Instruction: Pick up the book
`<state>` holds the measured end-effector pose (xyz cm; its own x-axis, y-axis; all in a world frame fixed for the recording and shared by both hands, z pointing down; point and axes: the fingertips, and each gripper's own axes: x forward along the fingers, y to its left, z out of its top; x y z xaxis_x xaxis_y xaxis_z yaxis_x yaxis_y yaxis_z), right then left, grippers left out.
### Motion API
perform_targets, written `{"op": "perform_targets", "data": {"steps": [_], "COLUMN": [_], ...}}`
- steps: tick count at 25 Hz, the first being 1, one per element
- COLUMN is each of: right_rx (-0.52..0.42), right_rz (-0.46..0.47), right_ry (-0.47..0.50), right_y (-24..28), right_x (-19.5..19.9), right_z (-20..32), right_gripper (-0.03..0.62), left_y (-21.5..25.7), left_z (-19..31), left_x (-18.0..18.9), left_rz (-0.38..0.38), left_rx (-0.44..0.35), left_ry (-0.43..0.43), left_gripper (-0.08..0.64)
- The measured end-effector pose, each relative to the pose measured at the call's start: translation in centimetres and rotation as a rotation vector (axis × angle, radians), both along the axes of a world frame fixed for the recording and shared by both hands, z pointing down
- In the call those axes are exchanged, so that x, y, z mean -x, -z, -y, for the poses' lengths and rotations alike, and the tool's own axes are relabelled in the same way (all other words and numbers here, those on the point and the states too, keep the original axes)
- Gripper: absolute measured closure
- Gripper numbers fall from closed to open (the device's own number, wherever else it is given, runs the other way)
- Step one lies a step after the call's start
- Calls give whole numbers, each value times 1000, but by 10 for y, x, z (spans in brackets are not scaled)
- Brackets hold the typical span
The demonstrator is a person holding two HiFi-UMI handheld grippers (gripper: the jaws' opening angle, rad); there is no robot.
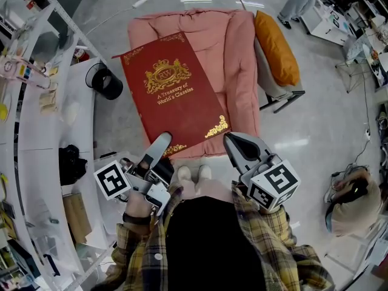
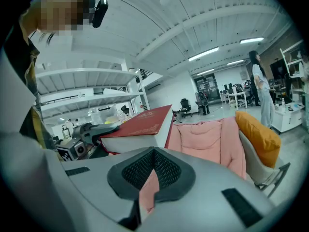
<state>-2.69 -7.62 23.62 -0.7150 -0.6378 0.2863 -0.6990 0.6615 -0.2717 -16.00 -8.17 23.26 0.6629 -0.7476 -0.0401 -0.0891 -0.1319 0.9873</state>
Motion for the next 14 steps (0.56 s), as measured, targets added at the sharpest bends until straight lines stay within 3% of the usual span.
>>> {"op": "perform_targets", "data": {"steps": [14], "right_rx": [4], "right_rz": [1], "right_ry": [3], "right_y": [0], "right_x": [1], "right_z": [2], "right_gripper": [578], "left_y": [-2], "left_z": [3], "left_x": [-2], "left_rz": [2], "left_rx": [9], "left_ry": [-14], "left_gripper": [314]}}
